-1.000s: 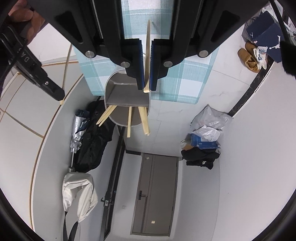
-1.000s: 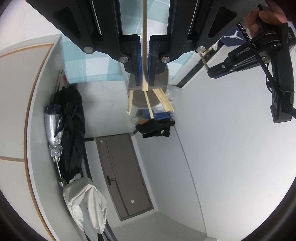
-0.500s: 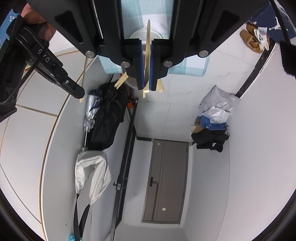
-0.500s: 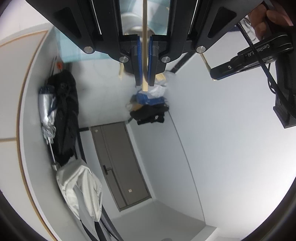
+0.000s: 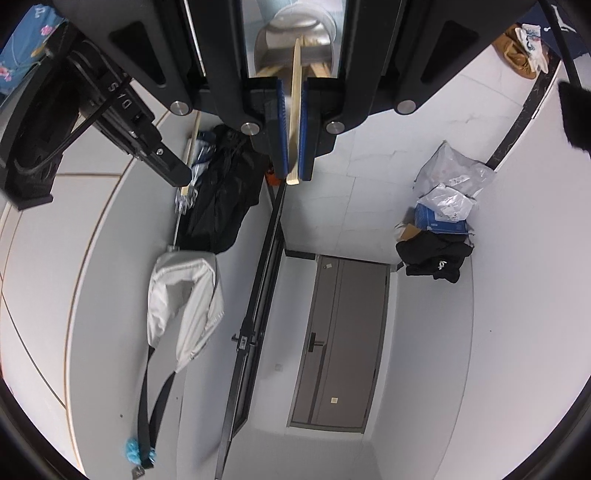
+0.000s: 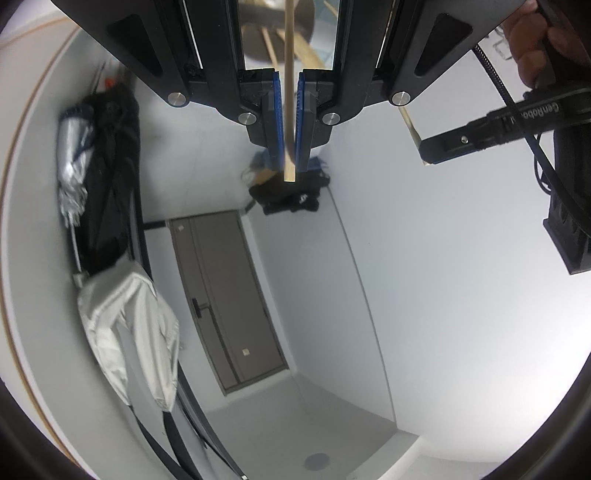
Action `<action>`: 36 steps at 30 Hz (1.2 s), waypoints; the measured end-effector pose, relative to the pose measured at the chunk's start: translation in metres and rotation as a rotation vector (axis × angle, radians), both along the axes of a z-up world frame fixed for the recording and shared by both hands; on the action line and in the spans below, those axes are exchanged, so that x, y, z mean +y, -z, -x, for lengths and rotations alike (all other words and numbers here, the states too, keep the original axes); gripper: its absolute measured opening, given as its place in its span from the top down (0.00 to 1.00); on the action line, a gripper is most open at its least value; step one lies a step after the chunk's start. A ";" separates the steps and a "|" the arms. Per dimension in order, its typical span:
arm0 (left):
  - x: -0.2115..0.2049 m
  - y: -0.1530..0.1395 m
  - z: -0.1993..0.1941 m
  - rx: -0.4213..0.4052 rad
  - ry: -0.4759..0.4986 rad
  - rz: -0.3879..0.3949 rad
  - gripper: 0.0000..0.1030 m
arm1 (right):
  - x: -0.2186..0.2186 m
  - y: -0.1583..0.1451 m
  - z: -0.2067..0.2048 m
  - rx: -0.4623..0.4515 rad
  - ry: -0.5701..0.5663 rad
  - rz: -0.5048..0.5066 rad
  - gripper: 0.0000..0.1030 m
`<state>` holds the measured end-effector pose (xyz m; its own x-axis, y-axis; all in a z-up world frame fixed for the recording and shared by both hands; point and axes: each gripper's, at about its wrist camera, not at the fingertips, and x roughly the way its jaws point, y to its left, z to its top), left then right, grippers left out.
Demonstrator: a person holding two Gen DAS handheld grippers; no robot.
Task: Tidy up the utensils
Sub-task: 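Lower both chopsticks into the holder compartments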
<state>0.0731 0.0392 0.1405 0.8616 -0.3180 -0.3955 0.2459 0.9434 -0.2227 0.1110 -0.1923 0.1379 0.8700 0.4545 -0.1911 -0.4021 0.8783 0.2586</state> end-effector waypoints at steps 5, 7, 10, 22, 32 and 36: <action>-0.001 0.000 -0.022 -0.001 -0.001 0.021 0.98 | 0.004 -0.001 -0.030 -0.030 0.028 0.012 0.95; -0.002 0.004 -0.029 0.003 -0.003 0.021 0.98 | 0.005 0.001 -0.042 -0.036 0.045 0.011 0.95; -0.001 0.013 -0.041 0.018 0.001 0.026 0.98 | 0.008 0.007 -0.055 -0.051 0.068 0.009 0.95; 0.000 0.050 -0.067 0.068 0.041 0.031 0.98 | 0.025 0.048 -0.082 -0.064 0.118 0.007 0.95; 0.001 0.068 -0.075 0.099 0.047 0.036 0.98 | 0.033 0.071 -0.091 -0.021 0.116 0.034 0.95; 0.000 0.075 -0.076 0.122 0.047 0.036 0.98 | 0.036 0.075 -0.087 -0.040 0.115 0.053 0.95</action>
<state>0.1493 0.0393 0.0652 0.7915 -0.3725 -0.4845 0.2584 0.9224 -0.2871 0.1979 -0.1563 0.0633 0.9231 0.3418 -0.1764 -0.3072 0.9311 0.1968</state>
